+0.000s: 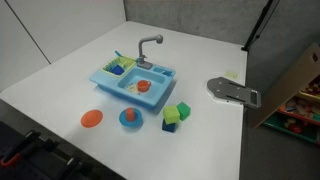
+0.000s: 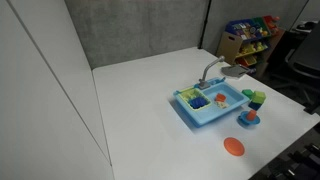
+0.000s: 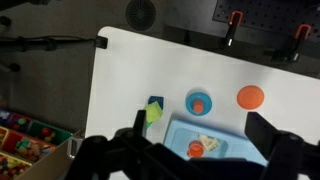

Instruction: Put the orange cup on the counter

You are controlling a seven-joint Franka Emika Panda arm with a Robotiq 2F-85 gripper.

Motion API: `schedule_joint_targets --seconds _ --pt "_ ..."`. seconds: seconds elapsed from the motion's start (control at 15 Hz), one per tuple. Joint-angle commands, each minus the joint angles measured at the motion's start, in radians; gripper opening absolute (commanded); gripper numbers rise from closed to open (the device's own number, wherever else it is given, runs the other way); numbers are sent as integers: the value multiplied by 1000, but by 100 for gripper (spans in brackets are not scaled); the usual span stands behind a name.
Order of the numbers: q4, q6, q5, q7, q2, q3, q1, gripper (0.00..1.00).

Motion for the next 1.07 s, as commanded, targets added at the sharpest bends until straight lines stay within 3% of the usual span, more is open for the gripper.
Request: schedule_joint_targets --seconds 0.0,1.0 --pt "4 -7 -8 10 -1 -12 20 100" --pt "21 29 59 41 54 -22 52 100"
